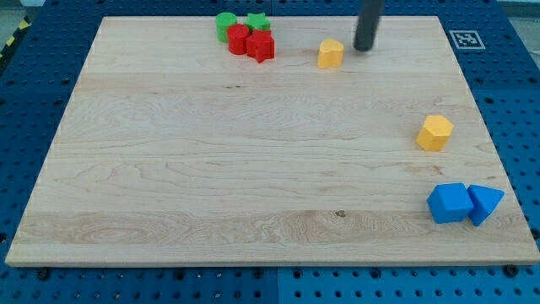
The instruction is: Move your arm diagonal to the red star
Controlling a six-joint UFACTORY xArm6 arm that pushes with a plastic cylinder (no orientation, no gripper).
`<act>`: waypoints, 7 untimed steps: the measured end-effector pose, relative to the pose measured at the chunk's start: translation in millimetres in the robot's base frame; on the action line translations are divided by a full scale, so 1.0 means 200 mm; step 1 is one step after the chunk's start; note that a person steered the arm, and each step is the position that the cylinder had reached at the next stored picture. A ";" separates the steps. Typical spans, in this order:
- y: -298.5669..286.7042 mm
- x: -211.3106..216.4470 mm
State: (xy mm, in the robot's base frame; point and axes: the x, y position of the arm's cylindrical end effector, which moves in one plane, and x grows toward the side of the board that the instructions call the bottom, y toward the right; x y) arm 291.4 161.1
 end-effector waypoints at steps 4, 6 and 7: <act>-0.71 0.03; -0.40 0.32; -0.31 0.11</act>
State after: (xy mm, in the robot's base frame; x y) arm 314.0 99.2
